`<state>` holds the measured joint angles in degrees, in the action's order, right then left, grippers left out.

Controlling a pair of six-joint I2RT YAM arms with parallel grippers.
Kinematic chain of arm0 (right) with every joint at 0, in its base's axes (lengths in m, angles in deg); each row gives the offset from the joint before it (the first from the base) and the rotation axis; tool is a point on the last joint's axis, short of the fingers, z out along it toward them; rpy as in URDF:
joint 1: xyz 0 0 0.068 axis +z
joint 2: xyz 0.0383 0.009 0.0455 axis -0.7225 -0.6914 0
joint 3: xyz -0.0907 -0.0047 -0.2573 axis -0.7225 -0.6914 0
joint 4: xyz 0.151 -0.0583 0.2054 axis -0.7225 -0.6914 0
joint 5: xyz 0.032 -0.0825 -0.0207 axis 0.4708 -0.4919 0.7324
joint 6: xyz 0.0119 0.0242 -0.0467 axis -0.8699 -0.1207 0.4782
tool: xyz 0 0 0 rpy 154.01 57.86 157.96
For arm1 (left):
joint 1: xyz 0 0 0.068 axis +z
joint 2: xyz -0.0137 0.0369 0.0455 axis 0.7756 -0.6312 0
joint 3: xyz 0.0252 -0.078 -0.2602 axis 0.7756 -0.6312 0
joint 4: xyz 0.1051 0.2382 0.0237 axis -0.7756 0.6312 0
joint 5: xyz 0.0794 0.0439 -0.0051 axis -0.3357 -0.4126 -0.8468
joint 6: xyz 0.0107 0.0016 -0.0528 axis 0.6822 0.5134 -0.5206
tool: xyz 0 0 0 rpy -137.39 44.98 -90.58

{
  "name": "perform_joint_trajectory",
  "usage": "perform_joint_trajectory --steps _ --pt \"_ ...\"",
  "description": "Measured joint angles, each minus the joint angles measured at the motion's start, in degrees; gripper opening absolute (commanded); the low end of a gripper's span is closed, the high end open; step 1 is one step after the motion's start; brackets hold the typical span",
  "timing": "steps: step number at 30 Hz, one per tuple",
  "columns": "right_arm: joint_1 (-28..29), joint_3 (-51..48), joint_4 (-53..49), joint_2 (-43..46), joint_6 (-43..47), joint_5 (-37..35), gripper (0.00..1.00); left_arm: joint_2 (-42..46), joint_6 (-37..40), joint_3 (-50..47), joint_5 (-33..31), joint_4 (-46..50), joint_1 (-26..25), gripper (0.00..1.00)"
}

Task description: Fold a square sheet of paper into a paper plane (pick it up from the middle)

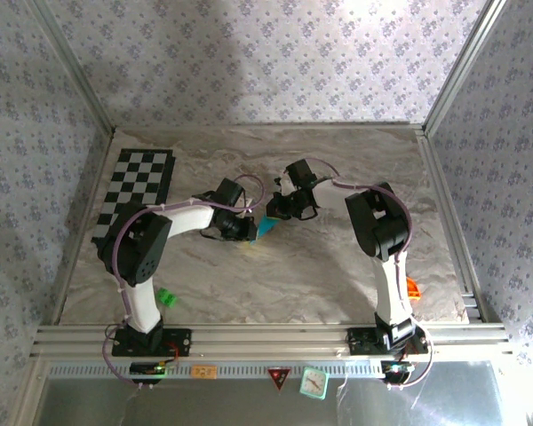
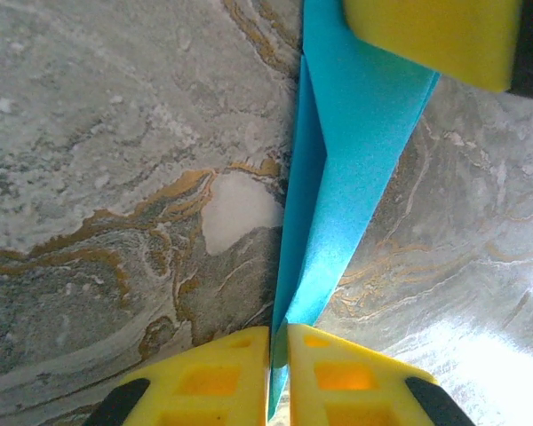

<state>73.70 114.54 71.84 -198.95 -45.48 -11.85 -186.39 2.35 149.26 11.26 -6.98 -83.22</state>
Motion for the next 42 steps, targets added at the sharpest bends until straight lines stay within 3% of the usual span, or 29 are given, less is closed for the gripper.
perform_joint_trajectory --steps 28,37,42 --pt "-2.08 0.81 -3.04 1.20 1.38 -5.33 0.12 -0.09 -0.02 0.11 0.02 0.15 0.09 0.13" --pt "-2.08 0.83 -3.06 1.18 1.79 -5.75 0.12 2.16 -1.55 0.55 -2.54 1.31 -0.68 0.26" --pt "-2.08 0.83 -3.06 1.11 1.81 -5.73 0.12 4.57 -4.76 2.23 -3.39 -0.17 -0.79 0.24"
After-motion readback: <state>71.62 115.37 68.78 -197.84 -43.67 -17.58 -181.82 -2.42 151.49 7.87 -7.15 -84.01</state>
